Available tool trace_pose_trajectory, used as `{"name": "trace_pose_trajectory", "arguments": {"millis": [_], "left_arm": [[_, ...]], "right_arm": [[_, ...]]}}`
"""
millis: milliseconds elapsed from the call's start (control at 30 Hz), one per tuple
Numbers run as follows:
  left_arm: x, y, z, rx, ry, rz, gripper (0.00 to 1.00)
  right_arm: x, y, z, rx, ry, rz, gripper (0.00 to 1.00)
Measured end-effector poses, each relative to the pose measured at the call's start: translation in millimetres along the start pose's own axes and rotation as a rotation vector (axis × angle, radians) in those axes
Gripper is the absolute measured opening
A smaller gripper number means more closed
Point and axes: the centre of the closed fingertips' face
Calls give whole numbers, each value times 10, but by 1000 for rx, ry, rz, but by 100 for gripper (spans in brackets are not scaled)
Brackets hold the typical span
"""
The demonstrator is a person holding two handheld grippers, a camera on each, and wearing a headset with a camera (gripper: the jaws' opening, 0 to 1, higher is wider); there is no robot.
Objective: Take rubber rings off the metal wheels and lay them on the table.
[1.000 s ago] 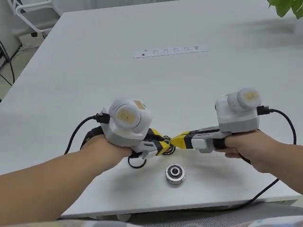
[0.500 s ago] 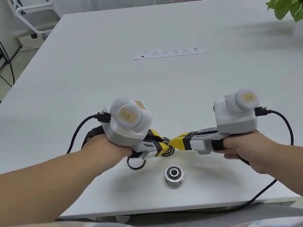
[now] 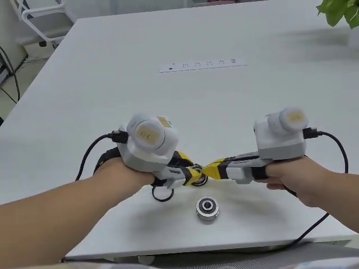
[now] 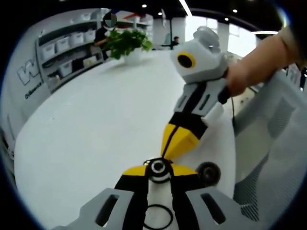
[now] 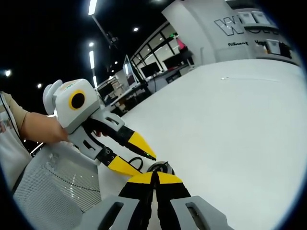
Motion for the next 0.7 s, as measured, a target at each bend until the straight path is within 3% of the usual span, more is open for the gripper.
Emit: {"name": "trace_pose_trajectory", "arguments": {"millis": [300,700], "left_arm": [[150,0,-26,11,-2,-12,28],[350,9,-45,22,2,-34,33]], "right_arm": [[5,-6,10,9,1,7,0],[0,-11,21,12,7,12,0]]}}
Point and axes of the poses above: the centre of the closed fingertips' face, and the gripper's own axes: x roughly backward along the fingers, z roughly to its left, y roughly out of its top, and after that the axes turned 11 degrees about -x, right-handed
